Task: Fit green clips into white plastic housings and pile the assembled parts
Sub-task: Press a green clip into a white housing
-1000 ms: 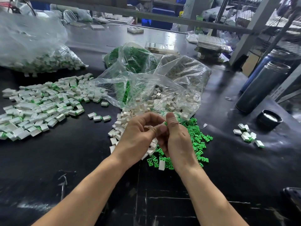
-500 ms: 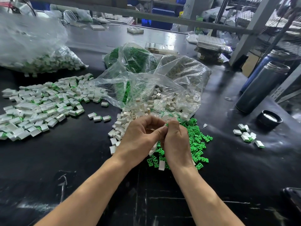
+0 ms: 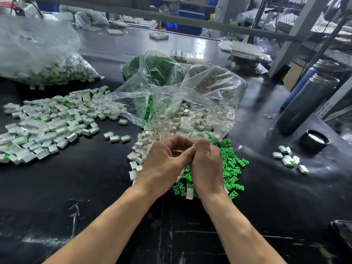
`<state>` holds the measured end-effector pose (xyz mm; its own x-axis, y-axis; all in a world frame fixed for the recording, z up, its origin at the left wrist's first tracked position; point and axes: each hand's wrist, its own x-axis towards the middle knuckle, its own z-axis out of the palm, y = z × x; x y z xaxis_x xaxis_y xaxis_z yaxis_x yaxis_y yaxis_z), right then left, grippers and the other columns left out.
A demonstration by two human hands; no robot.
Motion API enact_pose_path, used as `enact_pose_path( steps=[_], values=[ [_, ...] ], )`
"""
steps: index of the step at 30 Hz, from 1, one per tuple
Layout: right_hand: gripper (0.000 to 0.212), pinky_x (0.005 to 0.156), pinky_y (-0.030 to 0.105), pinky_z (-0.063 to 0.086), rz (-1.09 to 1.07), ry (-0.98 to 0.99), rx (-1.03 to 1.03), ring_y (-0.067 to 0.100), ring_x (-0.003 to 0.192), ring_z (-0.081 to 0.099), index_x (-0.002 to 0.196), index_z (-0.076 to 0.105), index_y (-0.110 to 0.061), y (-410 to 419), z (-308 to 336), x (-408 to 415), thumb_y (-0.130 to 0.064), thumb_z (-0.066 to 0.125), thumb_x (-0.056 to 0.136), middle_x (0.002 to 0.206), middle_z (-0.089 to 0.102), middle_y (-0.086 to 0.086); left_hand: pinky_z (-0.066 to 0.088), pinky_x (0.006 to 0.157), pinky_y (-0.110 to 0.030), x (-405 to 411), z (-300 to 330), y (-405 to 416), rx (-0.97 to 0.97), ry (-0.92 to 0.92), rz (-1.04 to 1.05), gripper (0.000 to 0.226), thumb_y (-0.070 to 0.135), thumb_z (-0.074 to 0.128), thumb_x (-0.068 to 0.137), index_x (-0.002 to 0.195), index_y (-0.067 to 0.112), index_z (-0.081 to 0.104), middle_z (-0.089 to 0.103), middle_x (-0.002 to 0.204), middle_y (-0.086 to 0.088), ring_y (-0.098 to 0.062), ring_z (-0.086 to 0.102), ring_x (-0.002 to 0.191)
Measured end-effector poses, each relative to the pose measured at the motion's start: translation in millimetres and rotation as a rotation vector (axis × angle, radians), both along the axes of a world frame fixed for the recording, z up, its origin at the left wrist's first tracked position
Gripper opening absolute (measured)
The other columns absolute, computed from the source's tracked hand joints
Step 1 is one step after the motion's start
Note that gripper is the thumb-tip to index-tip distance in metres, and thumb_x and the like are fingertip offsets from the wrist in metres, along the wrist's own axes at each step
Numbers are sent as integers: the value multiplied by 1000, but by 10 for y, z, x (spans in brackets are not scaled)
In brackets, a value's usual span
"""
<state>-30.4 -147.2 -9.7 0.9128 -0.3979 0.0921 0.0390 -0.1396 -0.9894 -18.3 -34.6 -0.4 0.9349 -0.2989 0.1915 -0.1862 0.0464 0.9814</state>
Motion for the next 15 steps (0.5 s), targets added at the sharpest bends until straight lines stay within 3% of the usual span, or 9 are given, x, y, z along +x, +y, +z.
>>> enact_pose_path(
  steps=[9,15],
  values=[
    [57,88,47,59,-26,-8,-36,24,94,74,94,79,-7,-4,-5,17,-38,32,91,95,78,8,60,78,-29,-10,1,2,-13,1,-10,3,21,75,93,95,19,75,79,92,-1,-18,76,86],
    [58,81,48,60,-32,-4,-54,23,86,75,84,77,-6,4,24,-7,-40,31,94,85,78,7,60,78,-30,-26,25,1,-17,0,-8,3,18,74,93,95,16,75,78,91,-2,-18,75,84]
  ],
)
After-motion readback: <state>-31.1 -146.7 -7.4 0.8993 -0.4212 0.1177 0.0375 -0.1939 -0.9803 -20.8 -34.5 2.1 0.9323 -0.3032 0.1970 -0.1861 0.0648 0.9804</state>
